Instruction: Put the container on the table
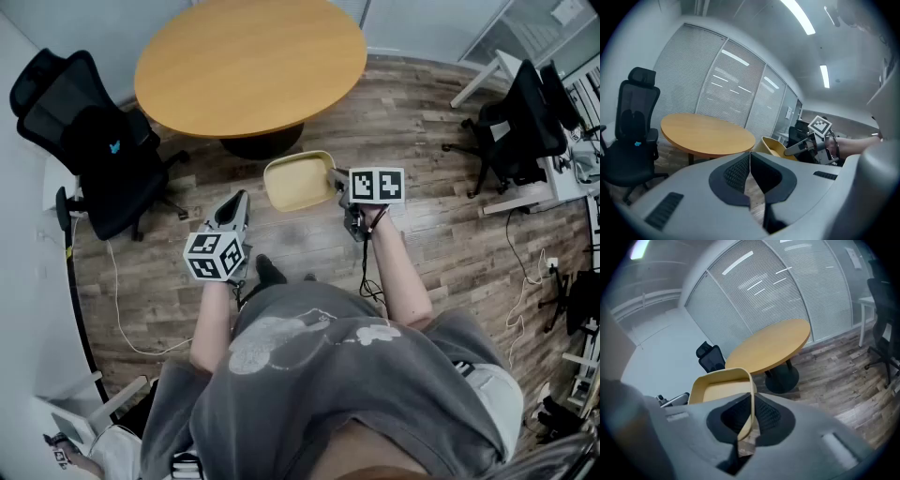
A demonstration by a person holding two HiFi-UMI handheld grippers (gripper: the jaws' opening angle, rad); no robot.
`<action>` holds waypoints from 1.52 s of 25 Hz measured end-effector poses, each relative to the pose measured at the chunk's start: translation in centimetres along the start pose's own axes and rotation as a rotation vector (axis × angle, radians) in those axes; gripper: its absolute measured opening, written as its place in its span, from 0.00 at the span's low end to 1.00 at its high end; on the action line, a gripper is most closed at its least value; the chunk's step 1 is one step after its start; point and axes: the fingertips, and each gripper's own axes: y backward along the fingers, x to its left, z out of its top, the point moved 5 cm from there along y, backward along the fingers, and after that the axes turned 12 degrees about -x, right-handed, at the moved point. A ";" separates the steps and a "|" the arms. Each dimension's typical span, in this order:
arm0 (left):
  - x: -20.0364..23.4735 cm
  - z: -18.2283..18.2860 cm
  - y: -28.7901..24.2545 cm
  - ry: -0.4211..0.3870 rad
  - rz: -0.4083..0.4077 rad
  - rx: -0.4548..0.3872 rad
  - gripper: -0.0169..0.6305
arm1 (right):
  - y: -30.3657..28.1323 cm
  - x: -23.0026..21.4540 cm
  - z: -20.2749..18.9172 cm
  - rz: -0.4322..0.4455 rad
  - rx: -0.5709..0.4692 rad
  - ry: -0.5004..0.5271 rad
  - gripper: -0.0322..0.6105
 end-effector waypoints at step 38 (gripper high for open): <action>15.6 3.0 2.3 0.037 -0.081 0.019 0.02 | -9.5 8.9 0.5 -0.105 -0.072 -0.029 0.08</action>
